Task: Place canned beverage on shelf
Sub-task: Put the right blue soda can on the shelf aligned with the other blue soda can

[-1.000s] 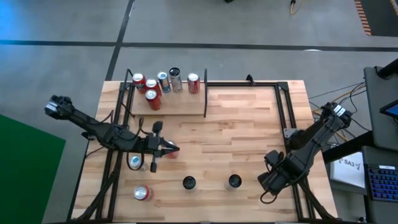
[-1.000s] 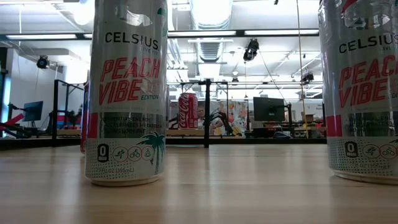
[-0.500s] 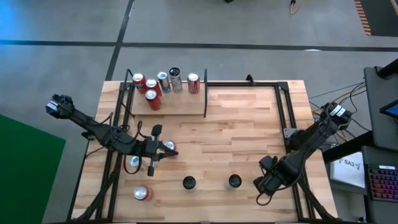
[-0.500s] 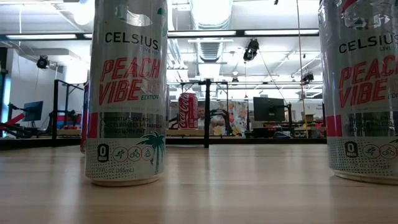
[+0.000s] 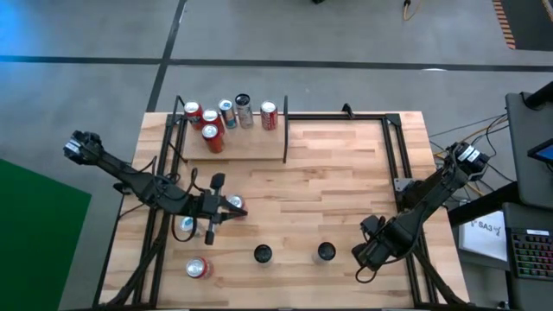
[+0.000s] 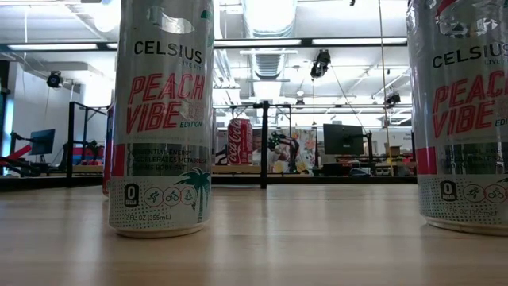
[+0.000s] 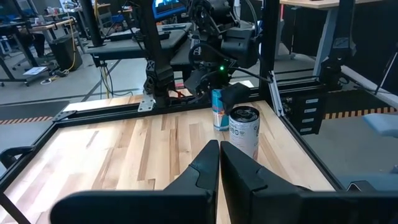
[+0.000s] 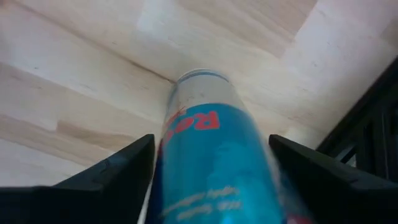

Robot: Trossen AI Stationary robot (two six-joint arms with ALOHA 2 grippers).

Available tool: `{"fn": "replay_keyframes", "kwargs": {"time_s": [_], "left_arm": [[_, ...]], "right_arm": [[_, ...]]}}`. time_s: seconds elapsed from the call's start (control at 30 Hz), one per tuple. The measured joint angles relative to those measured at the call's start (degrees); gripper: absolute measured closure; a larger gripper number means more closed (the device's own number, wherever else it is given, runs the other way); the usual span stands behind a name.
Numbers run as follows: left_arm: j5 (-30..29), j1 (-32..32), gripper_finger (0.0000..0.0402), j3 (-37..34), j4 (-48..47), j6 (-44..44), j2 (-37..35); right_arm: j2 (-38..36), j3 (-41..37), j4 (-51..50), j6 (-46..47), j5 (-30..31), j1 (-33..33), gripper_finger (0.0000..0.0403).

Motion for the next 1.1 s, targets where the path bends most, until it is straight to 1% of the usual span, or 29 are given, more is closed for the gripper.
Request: {"fn": "replay_keyframes", "kwargs": {"time_s": [0.17,0.23,0.5,0.63,0.73,0.87,0.97,1.1], "left_arm": [[0.0,-0.01,0.0402,0.0,0.0,0.0,0.0],[0.0,0.0,0.0402,0.0,0.0,0.0,0.0],[0.0,0.0,0.0402,0.0,0.0,0.02,0.0],[0.0,-0.02,0.0402,0.0,0.0,0.02,0.0],[0.0,-0.01,0.0402,0.0,0.02,0.03,0.0],[-0.01,0.0,0.0402,0.0,0.02,0.04,0.0],[0.0,0.0,0.0402,0.0,-0.22,0.04,0.0],[-0.05,0.0,0.0402,-0.4,-0.3,0.04,-0.02]], "right_arm": [[-0.02,0.65,-0.04,0.04,0.02,0.0,0.0177],[-0.02,0.68,-0.04,0.02,0.02,0.0,0.0192],[-1.49,0.7,-1.9,0.37,-0.69,-0.36,0.0191],[-3.3,1.63,-6.59,0.92,-1.38,-1.09,0.0182],[-3.78,5.22,-12.81,0.48,-0.89,-2.01,0.0181],[-3.71,12.8,-20.43,-1.72,5.29,-3.43,0.0179],[-3.71,18.76,-23.17,-4.55,12.86,-4.56,0.0179],[-3.69,26.06,-24.61,-11.77,23.81,-6.47,0.0178]]}}
